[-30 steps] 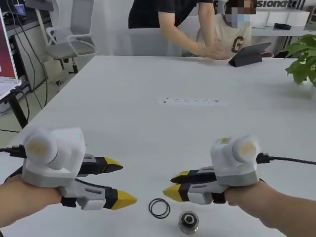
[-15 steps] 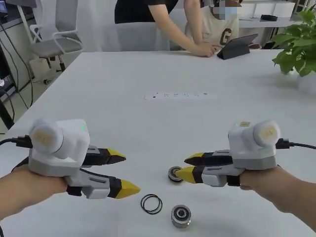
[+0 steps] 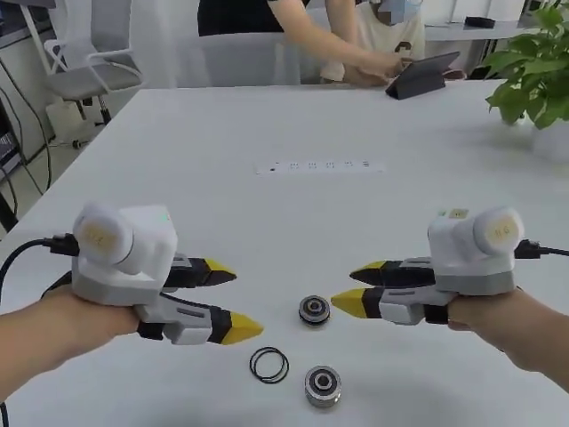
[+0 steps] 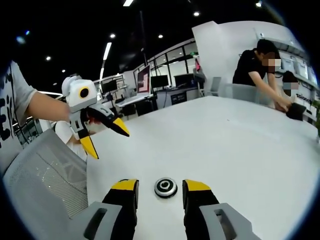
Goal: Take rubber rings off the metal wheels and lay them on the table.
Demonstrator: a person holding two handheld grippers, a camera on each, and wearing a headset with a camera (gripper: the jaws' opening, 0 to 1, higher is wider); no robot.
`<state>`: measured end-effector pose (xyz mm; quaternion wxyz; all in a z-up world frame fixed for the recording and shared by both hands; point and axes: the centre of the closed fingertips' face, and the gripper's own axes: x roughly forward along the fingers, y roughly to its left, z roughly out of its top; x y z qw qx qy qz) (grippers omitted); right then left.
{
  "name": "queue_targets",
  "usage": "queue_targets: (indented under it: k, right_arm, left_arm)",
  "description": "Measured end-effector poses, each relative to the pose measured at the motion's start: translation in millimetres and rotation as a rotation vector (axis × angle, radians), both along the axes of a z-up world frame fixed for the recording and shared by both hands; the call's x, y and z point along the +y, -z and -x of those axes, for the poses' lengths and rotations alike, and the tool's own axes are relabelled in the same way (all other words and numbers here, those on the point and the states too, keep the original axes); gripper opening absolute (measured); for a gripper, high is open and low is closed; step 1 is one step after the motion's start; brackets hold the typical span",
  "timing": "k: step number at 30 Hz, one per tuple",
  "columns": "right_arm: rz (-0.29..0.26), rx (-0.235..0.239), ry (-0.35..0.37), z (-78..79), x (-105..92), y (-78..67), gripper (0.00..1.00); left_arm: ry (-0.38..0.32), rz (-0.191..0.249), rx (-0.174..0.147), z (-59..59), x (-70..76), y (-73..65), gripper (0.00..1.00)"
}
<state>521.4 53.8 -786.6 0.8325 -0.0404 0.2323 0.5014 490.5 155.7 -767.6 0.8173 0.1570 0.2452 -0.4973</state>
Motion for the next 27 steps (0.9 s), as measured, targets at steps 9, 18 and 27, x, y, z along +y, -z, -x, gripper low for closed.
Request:
queue_targets:
  k: [9,18,27]
  right_arm:
    - [0.036,0.01,0.015,-7.8,-8.4,18.0,0.31]
    - [0.066,0.022,0.011,-7.8,-7.6,35.6,0.29]
    - [0.08,0.037,-0.01,-6.7,0.8,49.0,0.27]
  left_arm:
    - [-0.006,0.0,0.015,-13.6,-7.7,10.5,0.46]
    - [-0.003,-0.008,0.042,-22.2,-17.4,27.2,0.44]
    - [0.008,-0.006,0.058,-27.9,-32.2,41.8,0.41]
